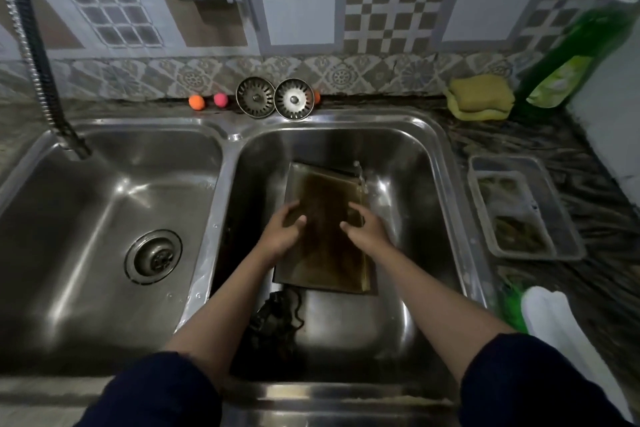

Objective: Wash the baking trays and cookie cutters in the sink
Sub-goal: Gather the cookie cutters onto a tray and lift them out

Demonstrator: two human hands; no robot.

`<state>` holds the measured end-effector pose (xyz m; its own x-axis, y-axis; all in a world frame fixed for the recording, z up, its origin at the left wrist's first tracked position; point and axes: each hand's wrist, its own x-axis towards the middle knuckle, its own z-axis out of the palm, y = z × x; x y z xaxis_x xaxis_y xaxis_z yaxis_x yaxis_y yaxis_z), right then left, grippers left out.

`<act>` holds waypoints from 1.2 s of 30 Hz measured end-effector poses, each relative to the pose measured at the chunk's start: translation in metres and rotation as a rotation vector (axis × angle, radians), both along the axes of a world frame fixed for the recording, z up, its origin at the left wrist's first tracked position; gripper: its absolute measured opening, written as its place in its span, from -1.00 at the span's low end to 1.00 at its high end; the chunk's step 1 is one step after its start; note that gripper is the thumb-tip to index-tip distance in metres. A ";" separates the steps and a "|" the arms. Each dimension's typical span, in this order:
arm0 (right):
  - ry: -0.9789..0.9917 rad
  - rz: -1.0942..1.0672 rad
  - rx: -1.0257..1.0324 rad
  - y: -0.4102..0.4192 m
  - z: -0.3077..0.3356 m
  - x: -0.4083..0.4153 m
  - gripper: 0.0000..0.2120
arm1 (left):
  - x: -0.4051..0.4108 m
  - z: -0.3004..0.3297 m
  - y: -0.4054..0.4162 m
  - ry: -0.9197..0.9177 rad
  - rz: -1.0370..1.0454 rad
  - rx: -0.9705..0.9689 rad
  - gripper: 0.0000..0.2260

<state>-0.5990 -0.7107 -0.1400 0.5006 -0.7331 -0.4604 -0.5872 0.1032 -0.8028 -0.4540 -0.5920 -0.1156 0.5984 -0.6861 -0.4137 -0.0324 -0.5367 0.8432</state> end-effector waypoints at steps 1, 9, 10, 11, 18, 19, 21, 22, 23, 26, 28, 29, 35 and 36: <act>-0.003 -0.007 -0.008 -0.003 0.000 -0.001 -0.47 | 0.002 0.000 -0.004 0.017 -0.015 -0.006 -0.59; 0.064 0.084 -0.042 0.001 0.004 -0.014 -0.39 | 0.013 -0.004 0.012 0.146 -0.066 0.005 -0.51; 0.097 0.104 -0.076 0.004 0.005 -0.015 -0.39 | 0.014 -0.001 0.015 0.140 -0.054 -0.005 -0.52; 0.133 0.123 -0.126 0.008 0.006 -0.014 -0.40 | 0.015 0.002 0.018 0.120 -0.042 -0.005 -0.52; -0.018 0.293 -0.175 0.069 0.044 -0.014 -0.75 | 0.004 0.031 0.055 0.017 -0.067 0.111 -0.69; -0.011 0.368 -0.078 0.078 0.046 -0.016 -0.80 | 0.000 0.032 0.062 0.003 -0.072 0.168 -0.68; 0.037 0.534 0.117 0.095 0.042 -0.020 -0.84 | -0.004 0.034 0.078 -0.029 -0.128 0.366 -0.56; 0.070 0.603 0.184 0.102 0.037 -0.023 -0.84 | -0.006 0.036 0.085 -0.036 -0.195 0.487 -0.43; 0.102 0.645 0.210 0.108 0.032 -0.024 -0.83 | -0.007 0.038 0.089 -0.028 -0.275 0.598 -0.28; 0.102 0.649 0.225 0.121 0.024 -0.025 -0.81 | -0.013 0.043 0.091 -0.047 -0.534 0.807 -0.04; 0.112 0.667 0.267 0.125 0.020 -0.024 -0.73 | -0.019 0.046 0.089 -0.094 -0.667 0.868 -0.12; 0.126 0.687 0.273 0.127 0.017 -0.024 -0.67 | -0.023 0.046 0.089 -0.108 -0.707 0.885 -0.20; 0.071 0.618 0.382 0.135 0.006 -0.031 -0.37 | -0.026 0.036 0.098 -0.126 -0.770 0.901 -0.29; 0.062 0.590 0.419 0.137 0.005 -0.032 -0.34 | -0.026 0.035 0.099 -0.124 -0.775 0.897 -0.26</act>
